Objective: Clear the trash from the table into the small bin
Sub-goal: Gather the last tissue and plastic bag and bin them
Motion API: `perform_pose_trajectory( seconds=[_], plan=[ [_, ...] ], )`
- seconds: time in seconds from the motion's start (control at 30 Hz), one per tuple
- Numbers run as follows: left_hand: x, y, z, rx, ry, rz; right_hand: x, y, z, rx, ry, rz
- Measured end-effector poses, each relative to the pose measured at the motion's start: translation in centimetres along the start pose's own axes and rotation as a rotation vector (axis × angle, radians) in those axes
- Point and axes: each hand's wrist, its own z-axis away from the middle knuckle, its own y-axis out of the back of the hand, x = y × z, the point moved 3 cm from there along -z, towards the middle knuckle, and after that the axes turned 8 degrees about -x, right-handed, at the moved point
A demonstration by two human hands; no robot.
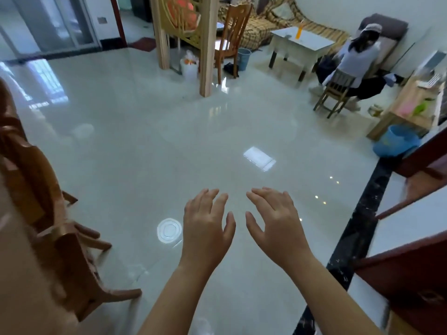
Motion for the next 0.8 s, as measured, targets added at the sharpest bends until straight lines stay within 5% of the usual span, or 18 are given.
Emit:
perform_pose_trajectory(
  seconds=[0.8],
  plan=[
    [-14.5, -4.0, -33.7, 0.191, 0.349, -0.24, 8.3, -9.6, -42.0, -0.059, 0.376, -0.283]
  ],
)
